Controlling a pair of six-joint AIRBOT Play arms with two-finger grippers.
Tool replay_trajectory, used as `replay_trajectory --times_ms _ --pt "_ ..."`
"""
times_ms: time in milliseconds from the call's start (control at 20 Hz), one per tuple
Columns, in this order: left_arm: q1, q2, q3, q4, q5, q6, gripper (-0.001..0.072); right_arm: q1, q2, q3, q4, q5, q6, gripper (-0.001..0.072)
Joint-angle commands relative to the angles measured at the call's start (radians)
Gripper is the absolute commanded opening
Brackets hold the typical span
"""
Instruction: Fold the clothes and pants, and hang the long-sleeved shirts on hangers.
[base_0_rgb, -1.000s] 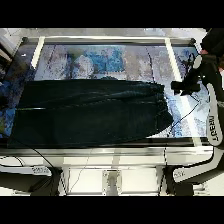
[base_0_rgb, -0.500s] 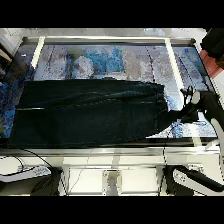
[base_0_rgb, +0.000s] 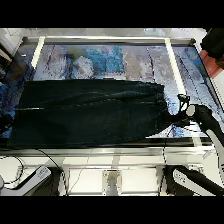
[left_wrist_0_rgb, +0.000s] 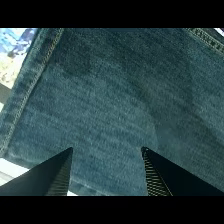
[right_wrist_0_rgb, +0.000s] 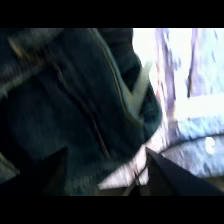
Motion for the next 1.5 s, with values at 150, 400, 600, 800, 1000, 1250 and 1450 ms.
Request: replay_trajectory --times_ms 150,400,600,800,1000,1250,1450 --pt "-0.006 0.095 -0.107 0.015 0.027 -0.003 0.0505 0.000 -0.071 -0.010 0.019 -0.104 0.051 0.0371" --pt "-0.006 0.095 -0.155 0.077 0.040 -0.004 0.0505 0.000 -0.076 0.005 -0.032 -0.079 0.054 0.0028" --pt "-0.006 0.095 -0.155 0.108 0.046 -0.047 0.0504 0.000 -0.070 0.053 -0.117 0.010 0.054 0.0027" --pt "-0.006 0.077 -0.156 0.279 0.050 -0.235 0.0465 -0.019 -0.025 0.108 -0.230 0.084 0.087 0.0027" --pt "-0.005 0.046 -0.202 0.302 0.052 -0.248 0.0466 -0.156 -0.008 0.109 -0.244 0.163 0.097 0.0027" --pt "0.049 0.026 -0.276 0.333 0.021 -0.249 0.0466 -0.256 -0.008 0.109 -0.232 0.193 0.071 0.0027" --pt "0.085 0.026 -0.284 0.256 0.014 -0.209 0.0467 -0.256 -0.008 0.109 -0.230 0.190 0.068 0.0026"
